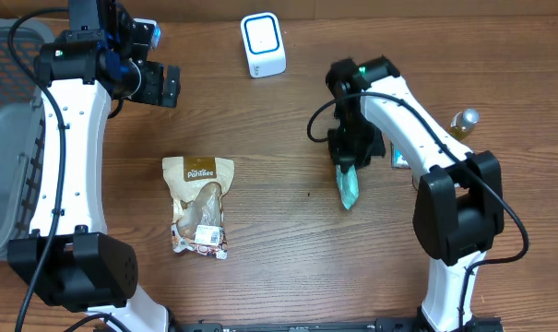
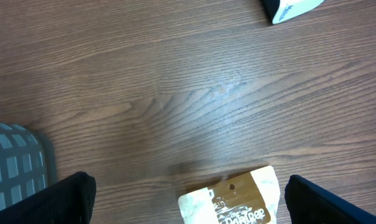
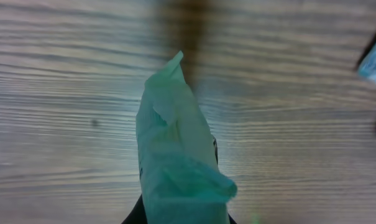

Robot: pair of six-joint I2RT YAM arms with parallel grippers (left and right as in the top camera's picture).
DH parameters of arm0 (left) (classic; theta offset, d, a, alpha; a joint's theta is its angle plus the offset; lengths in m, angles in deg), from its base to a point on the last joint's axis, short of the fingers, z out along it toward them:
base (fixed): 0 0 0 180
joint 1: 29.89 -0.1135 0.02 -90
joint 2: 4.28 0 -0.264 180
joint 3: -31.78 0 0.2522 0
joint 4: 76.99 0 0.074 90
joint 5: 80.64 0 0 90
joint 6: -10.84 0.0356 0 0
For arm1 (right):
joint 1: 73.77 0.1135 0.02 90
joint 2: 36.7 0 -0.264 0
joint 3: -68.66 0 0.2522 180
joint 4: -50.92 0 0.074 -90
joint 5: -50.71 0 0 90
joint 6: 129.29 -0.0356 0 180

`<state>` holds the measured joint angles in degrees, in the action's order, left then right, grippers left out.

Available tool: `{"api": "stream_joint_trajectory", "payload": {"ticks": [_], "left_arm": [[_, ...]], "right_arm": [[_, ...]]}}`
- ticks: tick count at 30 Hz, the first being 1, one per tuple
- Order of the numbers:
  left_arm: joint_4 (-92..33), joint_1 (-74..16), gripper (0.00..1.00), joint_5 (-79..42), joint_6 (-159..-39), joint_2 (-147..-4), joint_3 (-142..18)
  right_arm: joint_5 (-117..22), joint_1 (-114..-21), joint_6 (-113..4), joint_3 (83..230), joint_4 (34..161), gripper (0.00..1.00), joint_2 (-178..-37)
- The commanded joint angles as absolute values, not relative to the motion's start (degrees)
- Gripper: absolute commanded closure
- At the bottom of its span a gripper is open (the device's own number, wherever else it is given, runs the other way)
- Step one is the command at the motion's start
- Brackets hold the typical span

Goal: Scan the item barcode
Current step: 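Move the teal packet right, lower it beside the green jar, release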

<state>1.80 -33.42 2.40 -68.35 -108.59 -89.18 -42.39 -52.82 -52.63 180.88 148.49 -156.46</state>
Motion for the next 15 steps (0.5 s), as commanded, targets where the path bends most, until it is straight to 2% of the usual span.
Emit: {"api": "stream_joint_trajectory", "payload": {"ticks": [1,4,7,11,13,15], "left_arm": [[1.7,-33.7,0.01,2.7,-69.1,-108.9,-89.4],[1.7,-33.7,0.00,2.7,-69.1,-108.9,-89.4],[1.7,-33.7,0.01,2.7,-69.1,-108.9,-89.4],[1.7,-33.7,0.00,2.7,-69.1,-108.9,-89.4],[1.7,-33.7,0.01,2.7,-69.1,-108.9,-89.4],[1.7,-33.7,0.00,2.7,-69.1,-108.9,-89.4]], "right_arm": [[-41.2,-53.4,-52.8,178.0,147.4,0.96,-156.2],[-38.4,-53.7,-52.8,176.2,146.2,0.95,-156.2],[-37.2,-54.1,-52.8,175.8,145.4,0.86,-156.2],[-37.2,-54.4,-52.8,175.8,144.8,0.62,-156.2],[-37.1,-54.4,-52.8,175.7,144.6,0.47,-156.2],[-35.9,-54.4,-52.9,175.7,144.2,0.39,-156.2]]}}
